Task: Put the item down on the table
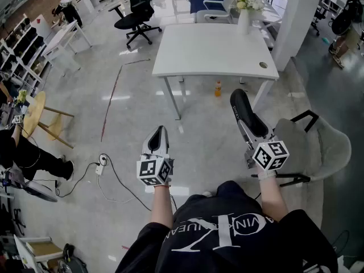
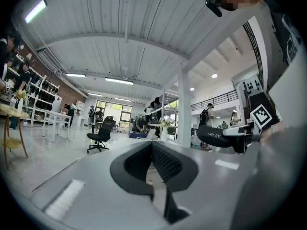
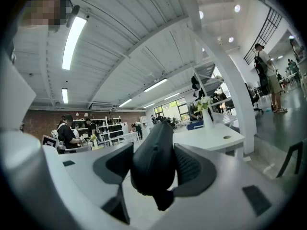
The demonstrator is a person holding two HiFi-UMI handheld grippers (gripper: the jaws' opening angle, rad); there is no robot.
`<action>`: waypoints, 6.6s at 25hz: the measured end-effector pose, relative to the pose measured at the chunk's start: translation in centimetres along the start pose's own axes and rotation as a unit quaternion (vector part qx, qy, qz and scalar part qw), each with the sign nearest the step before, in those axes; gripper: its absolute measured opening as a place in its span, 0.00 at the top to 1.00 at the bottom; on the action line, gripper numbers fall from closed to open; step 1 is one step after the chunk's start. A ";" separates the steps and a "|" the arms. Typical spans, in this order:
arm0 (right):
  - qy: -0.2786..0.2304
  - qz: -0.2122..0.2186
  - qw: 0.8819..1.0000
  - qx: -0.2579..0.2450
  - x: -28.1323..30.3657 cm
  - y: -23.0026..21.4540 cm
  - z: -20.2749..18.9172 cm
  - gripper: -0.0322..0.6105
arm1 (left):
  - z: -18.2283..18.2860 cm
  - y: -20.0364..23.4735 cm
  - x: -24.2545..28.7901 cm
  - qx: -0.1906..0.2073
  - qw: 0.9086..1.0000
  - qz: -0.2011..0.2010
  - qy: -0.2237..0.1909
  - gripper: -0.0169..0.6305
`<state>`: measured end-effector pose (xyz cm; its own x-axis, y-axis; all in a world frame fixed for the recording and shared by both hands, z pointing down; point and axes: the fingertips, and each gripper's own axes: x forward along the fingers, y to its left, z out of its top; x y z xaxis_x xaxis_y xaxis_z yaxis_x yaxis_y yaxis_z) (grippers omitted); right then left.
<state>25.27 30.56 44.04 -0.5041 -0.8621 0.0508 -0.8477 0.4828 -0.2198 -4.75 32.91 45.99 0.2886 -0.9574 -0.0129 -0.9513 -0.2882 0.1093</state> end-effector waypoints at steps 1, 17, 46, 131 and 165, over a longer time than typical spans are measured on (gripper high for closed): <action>0.000 0.002 1.000 0.000 0.0 0.1 -0.1 0.53 | 0.0 0.0 -0.1 0.000 1.000 0.000 0.001 0.96; 0.003 0.000 1.000 0.008 0.0 0.8 -0.5 0.53 | -0.8 0.4 -0.1 -0.013 1.000 0.005 0.017 0.96; 0.040 0.057 0.997 0.035 22.3 -3.4 0.1 0.53 | -0.8 11.2 15.1 -0.021 0.998 0.034 0.047 0.96; 0.259 0.109 0.960 0.020 64.2 -12.9 -9.4 0.53 | -3.7 29.0 56.1 -0.029 0.994 -0.020 0.106 0.96; 0.248 0.058 0.966 0.040 64.6 -15.8 -7.3 0.53 | -3.8 28.9 56.7 -0.039 0.993 -0.032 0.108 0.96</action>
<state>4.90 -31.66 57.96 -0.6295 -0.6136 0.4767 -0.7748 0.5422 -0.3251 -15.42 -29.61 52.21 0.3728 -0.9081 0.1906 -0.9213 -0.3377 0.1927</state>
